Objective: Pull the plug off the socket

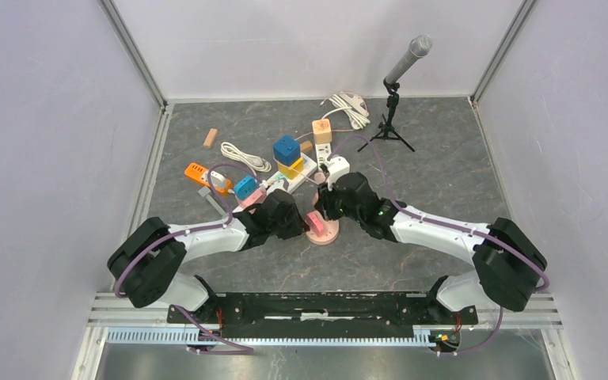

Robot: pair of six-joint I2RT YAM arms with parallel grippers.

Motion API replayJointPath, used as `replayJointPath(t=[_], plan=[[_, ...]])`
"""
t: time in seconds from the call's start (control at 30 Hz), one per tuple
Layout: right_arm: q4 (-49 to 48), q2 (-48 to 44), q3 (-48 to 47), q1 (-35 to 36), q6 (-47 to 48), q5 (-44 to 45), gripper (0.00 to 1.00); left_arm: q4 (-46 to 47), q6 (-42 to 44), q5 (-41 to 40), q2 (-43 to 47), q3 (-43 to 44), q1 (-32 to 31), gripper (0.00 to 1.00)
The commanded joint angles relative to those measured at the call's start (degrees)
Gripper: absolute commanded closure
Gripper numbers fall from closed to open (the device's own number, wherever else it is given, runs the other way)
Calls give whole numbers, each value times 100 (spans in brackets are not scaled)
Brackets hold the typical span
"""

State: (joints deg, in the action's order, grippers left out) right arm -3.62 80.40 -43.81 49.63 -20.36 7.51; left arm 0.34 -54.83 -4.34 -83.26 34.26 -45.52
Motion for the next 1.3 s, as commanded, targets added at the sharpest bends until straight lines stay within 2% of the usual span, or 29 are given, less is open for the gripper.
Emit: replayJointPath(t=[0.0, 0.17, 0.27, 0.37, 0.4, 0.57, 0.77, 0.97, 1.07, 1.17, 1.27], plan=[[286, 98, -468, 1, -253, -68, 100, -1970, 367, -719, -464, -493, 52, 72], [819, -98, -809, -14, 222, 596, 100, -2269, 426, -723, -54, -206, 52, 70], [1212, -180, -1120, -32, 459, 775, 100, -2630, 535, -832, 396, 193, 52, 65], [1459, -288, -1404, -55, 537, 795, 100, -2962, 630, -992, 835, 595, 58, 54], [1515, -322, -1486, -64, 555, 771, 100, -3070, 647, -1061, 966, 729, 58, 48], [1704, -342, -2074, -92, 574, 438, 100, -3503, 580, -1482, 1416, 1068, 61, 29], [2026, 123, -3206, -120, 488, 9, 100, -3977, 482, -2111, 1954, 1218, 66, 16], [1383, 877, -4095, -112, 428, -947, 100, -4288, 422, -2737, 2736, 1506, 69, 6], [1335, 1252, -4721, -154, 353, -725, 100, -4447, 386, -2940, 3052, 1639, 79, 3], [1684, 1514, -5321, -276, 268, 3, 100, -4580, 389, -3020, 3302, 1743, 78, 1], [1975, 1460, -5393, -500, 264, 658, 100, -4669, 437, -3041, 3459, 1814, 78, 0]])
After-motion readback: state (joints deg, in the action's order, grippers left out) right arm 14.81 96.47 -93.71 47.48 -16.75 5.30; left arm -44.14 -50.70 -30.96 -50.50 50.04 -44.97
